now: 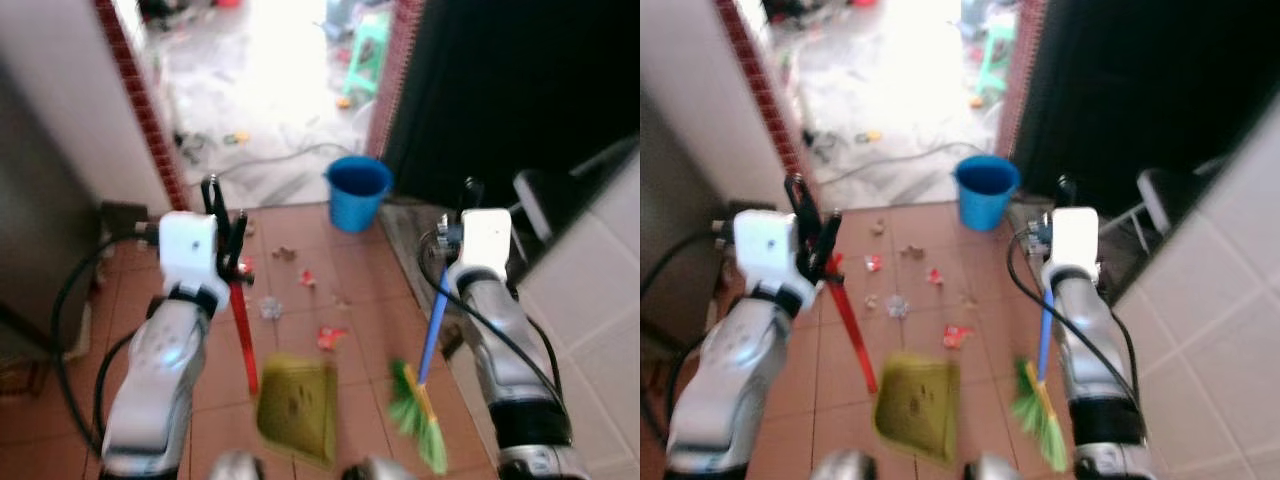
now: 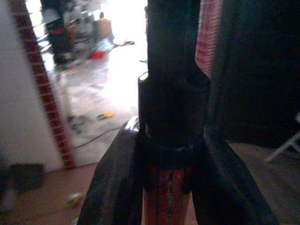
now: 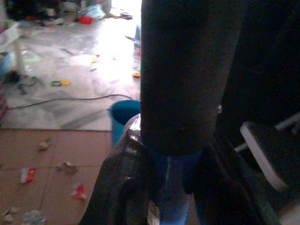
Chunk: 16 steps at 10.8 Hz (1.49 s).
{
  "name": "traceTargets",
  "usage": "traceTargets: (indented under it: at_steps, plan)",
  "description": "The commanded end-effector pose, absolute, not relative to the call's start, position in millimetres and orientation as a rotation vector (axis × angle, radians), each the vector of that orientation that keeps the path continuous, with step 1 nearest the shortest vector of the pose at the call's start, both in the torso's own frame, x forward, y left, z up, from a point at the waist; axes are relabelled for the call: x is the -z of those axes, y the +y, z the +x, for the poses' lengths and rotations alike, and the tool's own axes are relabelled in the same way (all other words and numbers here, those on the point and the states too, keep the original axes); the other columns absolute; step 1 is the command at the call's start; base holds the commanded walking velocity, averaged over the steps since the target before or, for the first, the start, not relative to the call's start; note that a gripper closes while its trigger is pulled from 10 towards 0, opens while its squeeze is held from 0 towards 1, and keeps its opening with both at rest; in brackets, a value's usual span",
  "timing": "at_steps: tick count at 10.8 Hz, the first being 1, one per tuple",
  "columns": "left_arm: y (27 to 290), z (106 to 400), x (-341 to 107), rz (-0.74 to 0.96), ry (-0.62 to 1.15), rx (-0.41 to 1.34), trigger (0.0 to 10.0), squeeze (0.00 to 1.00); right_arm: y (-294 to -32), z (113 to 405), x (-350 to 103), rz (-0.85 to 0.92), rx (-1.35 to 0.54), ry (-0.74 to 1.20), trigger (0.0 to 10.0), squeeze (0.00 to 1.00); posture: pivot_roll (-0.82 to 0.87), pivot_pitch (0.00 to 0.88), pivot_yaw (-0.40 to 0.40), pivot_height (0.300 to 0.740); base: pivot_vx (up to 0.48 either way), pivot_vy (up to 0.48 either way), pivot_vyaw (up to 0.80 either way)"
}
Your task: Sweep floor
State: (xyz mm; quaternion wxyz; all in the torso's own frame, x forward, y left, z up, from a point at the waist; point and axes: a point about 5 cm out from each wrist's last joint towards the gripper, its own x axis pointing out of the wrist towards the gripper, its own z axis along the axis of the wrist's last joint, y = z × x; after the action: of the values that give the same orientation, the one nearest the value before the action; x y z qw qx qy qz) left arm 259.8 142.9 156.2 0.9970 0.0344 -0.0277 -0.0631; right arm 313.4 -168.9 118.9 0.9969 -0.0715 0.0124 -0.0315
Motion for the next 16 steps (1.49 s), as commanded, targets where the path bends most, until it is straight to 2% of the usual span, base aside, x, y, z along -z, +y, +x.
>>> traceTargets:
  at_steps: [1,2,3,4,5,6,7,8,9,11,13,14,16]
  plan:
    - [152.0,260.3,-157.1,0.122,-0.082,0.071,10.0,0.0,-163.4,313.3,-132.9,-0.153,0.056,-0.051,10.0,0.0,0.09,0.012,-0.066,0.74,0.0,0.0,0.0]
    - [160.3,260.4,-147.4,0.167,-0.055,-0.01,10.0,0.0,-157.9,301.9,-125.4,-0.144,0.04,-0.021,10.0,0.0,0.09,0.007,-0.067,0.74,0.0,0.0,0.0]
    - [169.7,257.2,-141.2,0.202,-0.035,-0.051,10.0,0.0,-148.8,294.0,-116.9,-0.131,0.011,0.0,10.0,0.0,0.1,0.039,-0.043,0.74,0.0,0.0,0.0]
    - [178.0,256.4,-131.9,0.22,0.006,-0.113,10.0,0.0,-146.5,293.7,-109.3,-0.115,0.017,0.022,10.0,0.0,0.09,0.027,-0.03,0.74,0.0,0.0,0.0]
    - [173.4,266.0,-128.6,0.194,0.013,-0.149,10.0,0.0,-150.1,306.6,-117.4,-0.115,0.031,-0.006,10.0,0.0,0.05,0.009,-0.021,0.74,0.0,0.0,0.0]
    - [170.0,270.4,-132.4,0.209,-0.014,-0.14,10.0,0.0,-151.0,310.6,-121.6,-0.118,0.038,-0.016,10.0,0.0,0.03,0.0,-0.023,0.74,0.0,0.0,0.0]
    - [159.4,280.3,-135.9,0.137,-0.056,-0.085,10.0,0.0,-158.0,315.9,-131.3,-0.134,0.056,-0.059,10.0,0.0,0.01,0.0,-0.014,0.74,0.0,0.0,0.0]
    - [156.2,287.6,-134.4,0.088,-0.072,-0.089,10.0,0.0,-173.4,314.9,-129.3,-0.155,0.104,-0.062,10.0,0.0,0.01,0.007,-0.007,0.74,0.0,0.0,0.0]
    - [154.3,295.7,-138.7,0.111,-0.102,-0.069,10.0,0.0,-181.9,308.1,-127.6,-0.177,0.129,-0.059,10.0,0.0,0.0,0.036,0.006,0.74,0.0,0.0,0.0]
    - [152.0,301.0,-142.4,0.153,-0.131,-0.051,10.0,0.0,-174.0,302.2,-117.3,-0.153,0.131,-0.017,10.0,0.0,0.02,0.036,-0.011,0.74,0.0,0.0,0.0]
    - [145.9,298.9,-142.3,0.078,-0.147,-0.013,10.0,0.0,-158.1,305.7,-121.6,-0.145,0.059,-0.032,10.0,0.0,0.02,0.043,-0.042,0.74,0.0,0.0,0.0]
    - [143.3,297.3,-139.3,0.022,-0.164,-0.008,10.0,0.0,-158.9,307.5,-121.2,-0.154,0.055,-0.037,10.0,0.0,0.03,0.043,-0.045,0.74,0.0,0.0,0.0]
    - [144.8,292.6,-135.9,0.015,-0.176,-0.023,10.0,0.0,-159.9,308.2,-123.9,-0.157,0.071,-0.044,10.0,0.0,0.02,0.043,-0.037,0.74,0.0,0.0,0.0]
